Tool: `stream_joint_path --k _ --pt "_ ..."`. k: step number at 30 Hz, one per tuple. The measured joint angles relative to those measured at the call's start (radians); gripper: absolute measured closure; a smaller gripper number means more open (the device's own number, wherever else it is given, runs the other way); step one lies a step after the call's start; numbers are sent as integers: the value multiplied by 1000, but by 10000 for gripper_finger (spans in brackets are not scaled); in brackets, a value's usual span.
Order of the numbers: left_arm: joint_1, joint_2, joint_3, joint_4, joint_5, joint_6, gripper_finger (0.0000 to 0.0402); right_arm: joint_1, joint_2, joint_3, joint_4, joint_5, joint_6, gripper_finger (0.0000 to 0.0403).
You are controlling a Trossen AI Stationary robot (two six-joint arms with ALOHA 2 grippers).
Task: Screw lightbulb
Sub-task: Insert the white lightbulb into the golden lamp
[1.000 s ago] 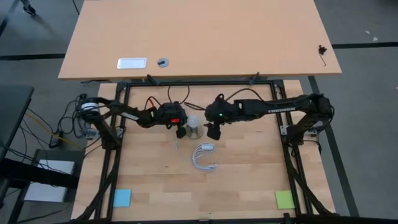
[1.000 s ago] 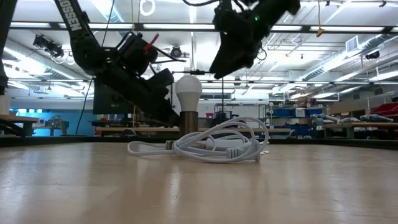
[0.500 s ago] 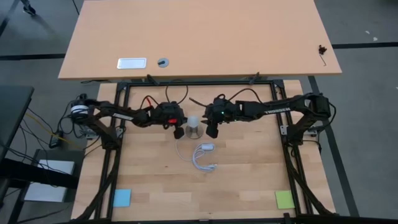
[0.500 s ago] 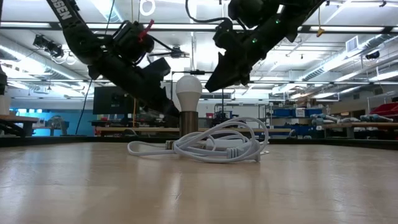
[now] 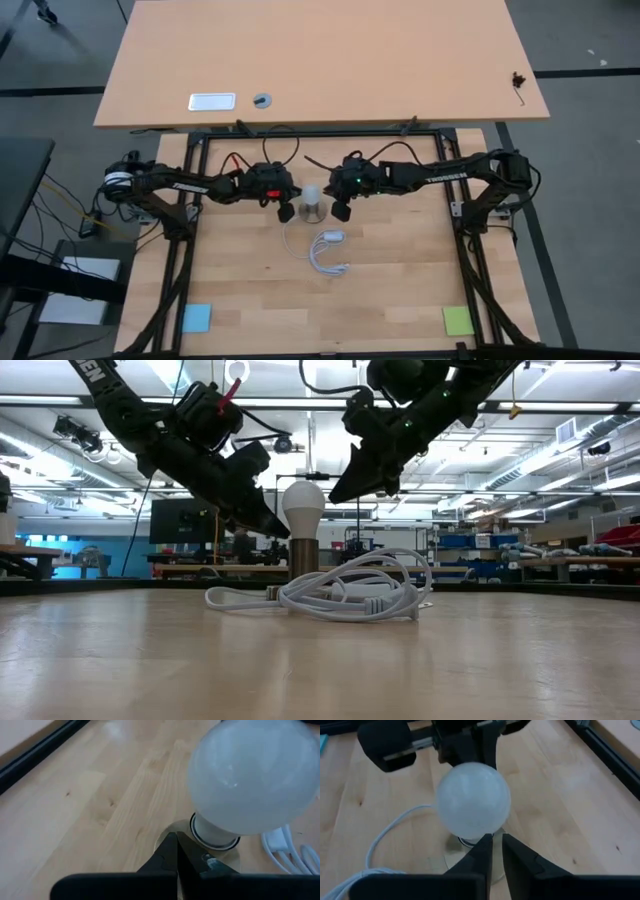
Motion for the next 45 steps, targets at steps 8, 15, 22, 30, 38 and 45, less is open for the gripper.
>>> stream_joint_path --k 8,15,22,30,38,45 --pt "-6 0 0 -23 0 -7 402 0 0 -19 -7 0 0 363" --pt "-6 0 0 -36 -2 -6 402 3 0 -19 -33 -16 40 356" --pt "-6 0 0 -15 10 -6 402 3 19 -19 -6 -24 27 393" --pt "-6 -32 1 -41 13 -7 402 7 54 -21 44 -44 24 395" --pt "-6 -53 2 -44 16 -8 402 7 57 -19 73 -45 24 396" --pt "-6 -53 2 -41 16 -26 402 7 57 -19 74 -45 26 396"
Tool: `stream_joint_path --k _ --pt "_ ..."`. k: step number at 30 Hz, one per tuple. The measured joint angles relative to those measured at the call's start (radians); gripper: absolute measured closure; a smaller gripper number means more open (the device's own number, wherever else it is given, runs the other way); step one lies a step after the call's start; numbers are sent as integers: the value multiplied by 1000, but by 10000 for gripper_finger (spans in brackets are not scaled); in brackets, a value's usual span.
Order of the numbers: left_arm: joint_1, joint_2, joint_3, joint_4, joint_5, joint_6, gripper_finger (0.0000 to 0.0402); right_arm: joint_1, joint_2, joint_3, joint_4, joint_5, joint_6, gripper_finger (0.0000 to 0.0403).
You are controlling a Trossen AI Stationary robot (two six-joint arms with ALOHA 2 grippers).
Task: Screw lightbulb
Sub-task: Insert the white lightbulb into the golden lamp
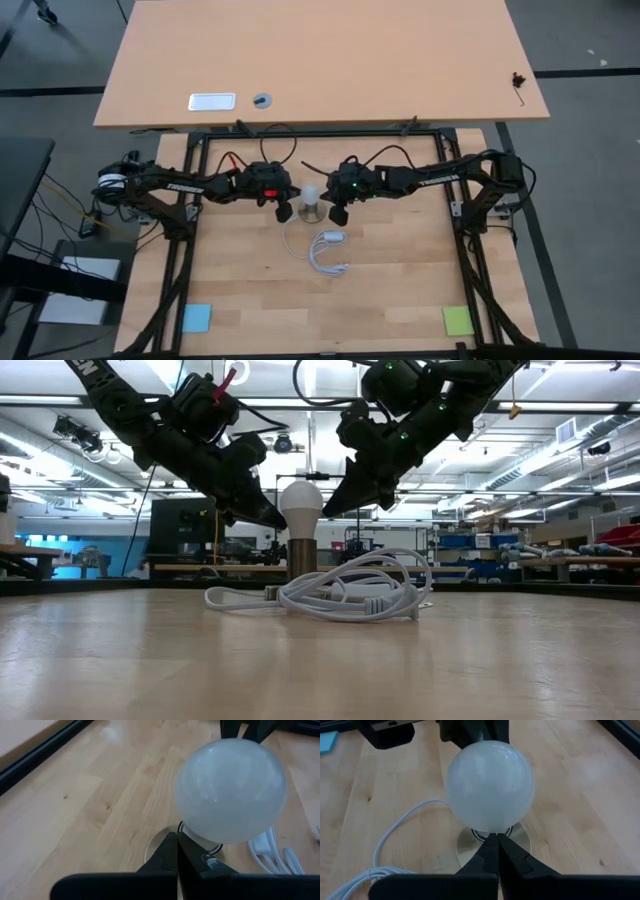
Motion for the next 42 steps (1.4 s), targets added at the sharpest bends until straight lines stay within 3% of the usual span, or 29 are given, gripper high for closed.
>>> stream_joint_path --k 26,34,42 --pt "0 0 0 1 0 -3 401 0 0 0 0 0 1 396" --pt "0 -11 0 -103 0 16 401 0 0 0 -8 0 1 396" --pt "-16 -23 0 -28 65 19 401 0 0 0 -10 0 1 396"
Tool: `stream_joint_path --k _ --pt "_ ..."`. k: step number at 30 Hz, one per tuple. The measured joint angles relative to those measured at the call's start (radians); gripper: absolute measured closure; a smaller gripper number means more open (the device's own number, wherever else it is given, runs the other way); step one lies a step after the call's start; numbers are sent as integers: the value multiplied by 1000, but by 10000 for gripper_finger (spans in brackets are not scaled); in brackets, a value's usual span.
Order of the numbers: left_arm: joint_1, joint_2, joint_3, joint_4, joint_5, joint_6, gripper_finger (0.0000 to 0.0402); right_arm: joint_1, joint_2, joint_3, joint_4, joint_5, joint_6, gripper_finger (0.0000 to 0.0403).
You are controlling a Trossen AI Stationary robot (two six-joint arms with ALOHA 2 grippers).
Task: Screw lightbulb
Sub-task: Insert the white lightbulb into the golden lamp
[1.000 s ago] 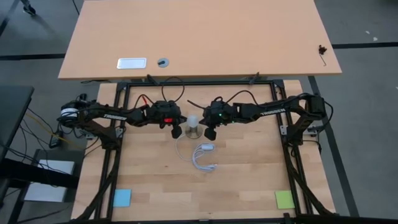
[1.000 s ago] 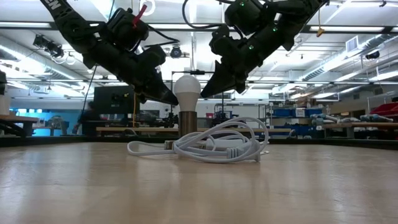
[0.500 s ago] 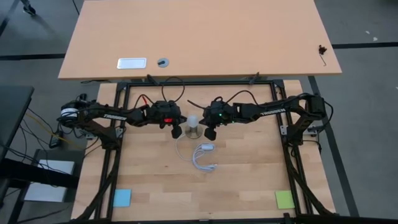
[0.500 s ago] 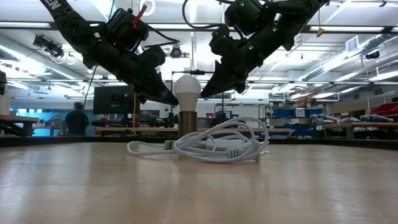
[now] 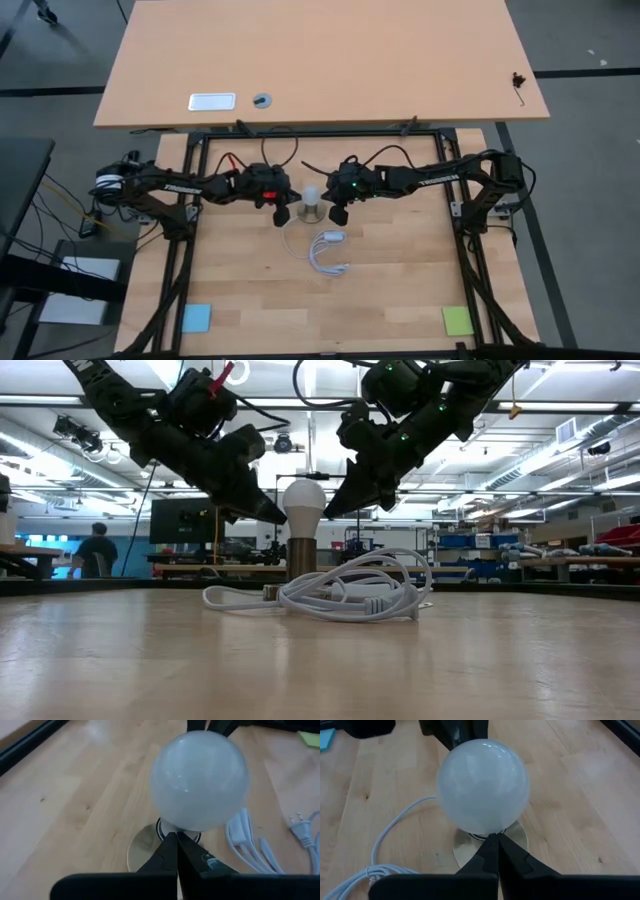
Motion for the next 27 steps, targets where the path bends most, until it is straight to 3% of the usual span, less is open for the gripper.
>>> stream_joint_path --k 27 --pt "1 -3 0 5 -16 -4 401 0 0 0 15 0 0 396"
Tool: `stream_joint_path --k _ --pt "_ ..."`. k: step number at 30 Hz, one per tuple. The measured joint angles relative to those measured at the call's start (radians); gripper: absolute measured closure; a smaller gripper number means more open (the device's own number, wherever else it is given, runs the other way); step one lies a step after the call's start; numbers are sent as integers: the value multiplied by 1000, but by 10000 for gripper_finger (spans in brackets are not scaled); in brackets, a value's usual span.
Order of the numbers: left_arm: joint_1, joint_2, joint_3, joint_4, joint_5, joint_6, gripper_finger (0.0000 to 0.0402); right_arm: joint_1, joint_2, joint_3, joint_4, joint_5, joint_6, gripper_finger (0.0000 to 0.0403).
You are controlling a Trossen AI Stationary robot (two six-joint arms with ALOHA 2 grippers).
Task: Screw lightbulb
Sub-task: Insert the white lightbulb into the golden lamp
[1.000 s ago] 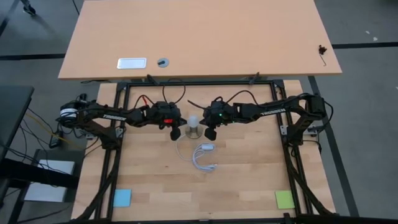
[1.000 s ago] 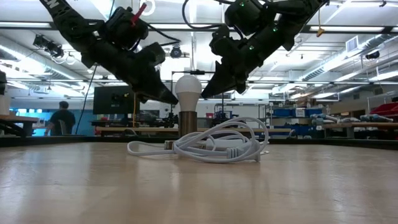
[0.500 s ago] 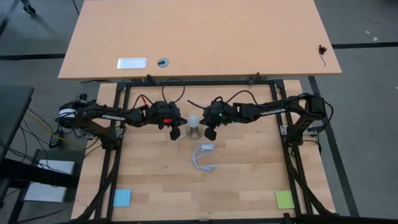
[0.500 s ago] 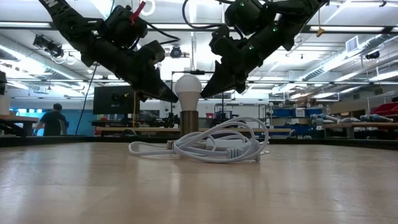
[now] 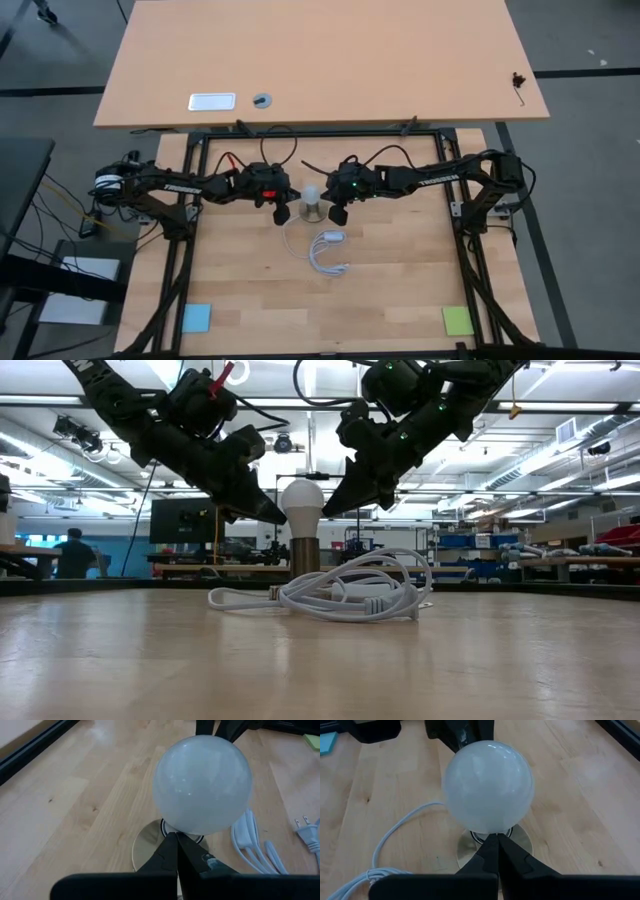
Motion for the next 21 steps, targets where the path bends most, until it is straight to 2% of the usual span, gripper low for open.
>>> stream_joint_path --k 21 --pt "0 1 16 -16 -12 5 401 -1 -19 0 -2 0 0 396"
